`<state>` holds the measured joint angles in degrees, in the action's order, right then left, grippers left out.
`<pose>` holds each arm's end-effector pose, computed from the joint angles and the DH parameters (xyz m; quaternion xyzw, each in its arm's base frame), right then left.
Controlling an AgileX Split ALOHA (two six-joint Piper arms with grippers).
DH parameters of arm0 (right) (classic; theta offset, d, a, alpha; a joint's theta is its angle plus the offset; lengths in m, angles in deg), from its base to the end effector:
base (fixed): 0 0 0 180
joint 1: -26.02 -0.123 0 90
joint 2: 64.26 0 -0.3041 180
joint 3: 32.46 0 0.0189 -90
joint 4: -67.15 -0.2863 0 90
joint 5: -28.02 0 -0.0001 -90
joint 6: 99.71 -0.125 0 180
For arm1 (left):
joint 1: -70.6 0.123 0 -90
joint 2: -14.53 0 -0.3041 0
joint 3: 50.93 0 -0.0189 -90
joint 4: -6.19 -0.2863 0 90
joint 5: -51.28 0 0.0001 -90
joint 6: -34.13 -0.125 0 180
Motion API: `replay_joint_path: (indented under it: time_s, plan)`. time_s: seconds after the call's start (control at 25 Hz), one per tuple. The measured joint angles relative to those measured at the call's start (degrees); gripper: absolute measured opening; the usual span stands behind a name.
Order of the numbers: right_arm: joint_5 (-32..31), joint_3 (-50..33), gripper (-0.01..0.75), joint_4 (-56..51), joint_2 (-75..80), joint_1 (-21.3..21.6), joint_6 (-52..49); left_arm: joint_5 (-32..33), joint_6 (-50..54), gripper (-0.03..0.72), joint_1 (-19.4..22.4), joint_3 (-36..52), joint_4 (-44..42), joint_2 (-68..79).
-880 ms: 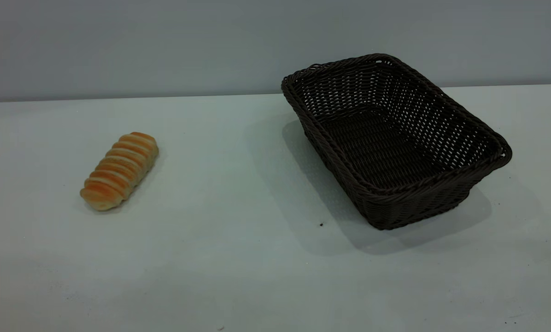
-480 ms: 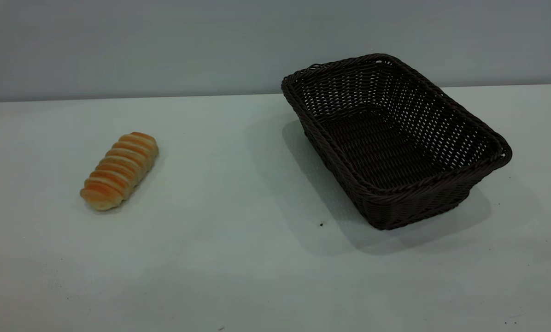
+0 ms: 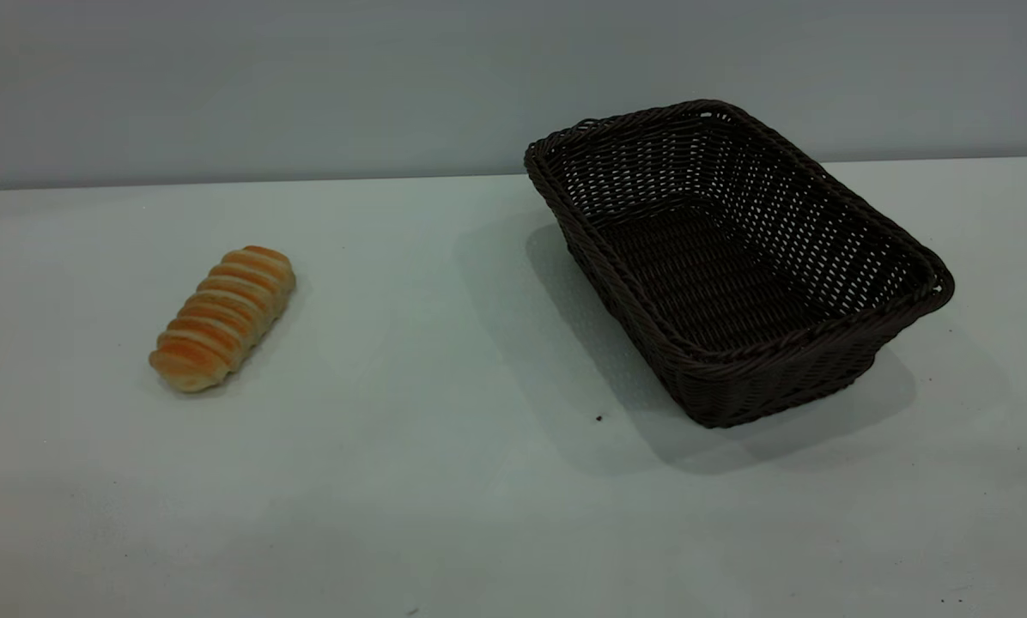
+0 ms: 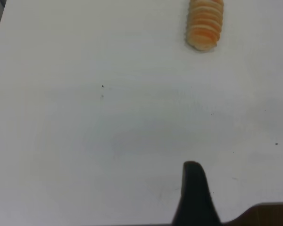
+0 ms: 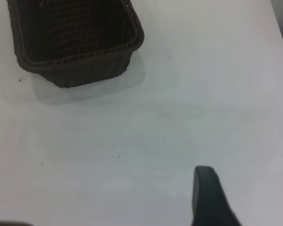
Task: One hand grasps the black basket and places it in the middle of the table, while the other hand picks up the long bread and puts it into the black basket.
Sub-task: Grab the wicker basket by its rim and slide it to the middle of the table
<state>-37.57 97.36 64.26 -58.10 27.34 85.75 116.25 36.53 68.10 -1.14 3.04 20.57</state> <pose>0.0316 0.0050 0.2640 -0.0336 0.8734 -0.0036 0.4858 0.0313 0.0049 0.2675 -0.0014 0.8692 0.0063 0.4945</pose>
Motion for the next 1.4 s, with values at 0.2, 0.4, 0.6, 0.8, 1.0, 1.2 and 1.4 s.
replay_joint_path:
  time_s: [0.2,0.4,0.6,0.8,1.0,1.2,1.4]
  plan:
    - [0.00,0.00,0.417,0.00,0.00,0.00,0.00,0.00,-0.06,0.553,0.00,0.00,0.00,0.00]
    - [0.00,0.00,0.417,0.00,0.00,0.00,0.00,0.00,-0.06,0.553,0.00,0.00,0.00,0.00]
    - [0.00,0.00,0.417,0.00,0.00,0.00,0.00,0.00,-0.06,0.553,0.00,0.00,0.00,0.00]
    - [0.00,0.00,0.417,-0.43,0.00,0.00,0.00,0.00,-0.18,0.553,0.00,0.00,0.00,0.00]
    - [0.56,0.06,0.417,-0.56,0.00,0.00,0.43,-0.49,-1.31,0.553,0.00,0.00,-0.09,0.00]
    - [3.17,1.94,0.417,-2.44,7.83,0.00,2.24,-6.54,-2.41,0.553,0.00,-2.32,-0.43,0.71]
    - [7.03,5.91,0.417,-9.69,24.51,0.00,4.72,-10.66,1.33,0.553,0.00,-2.95,-1.81,9.07]
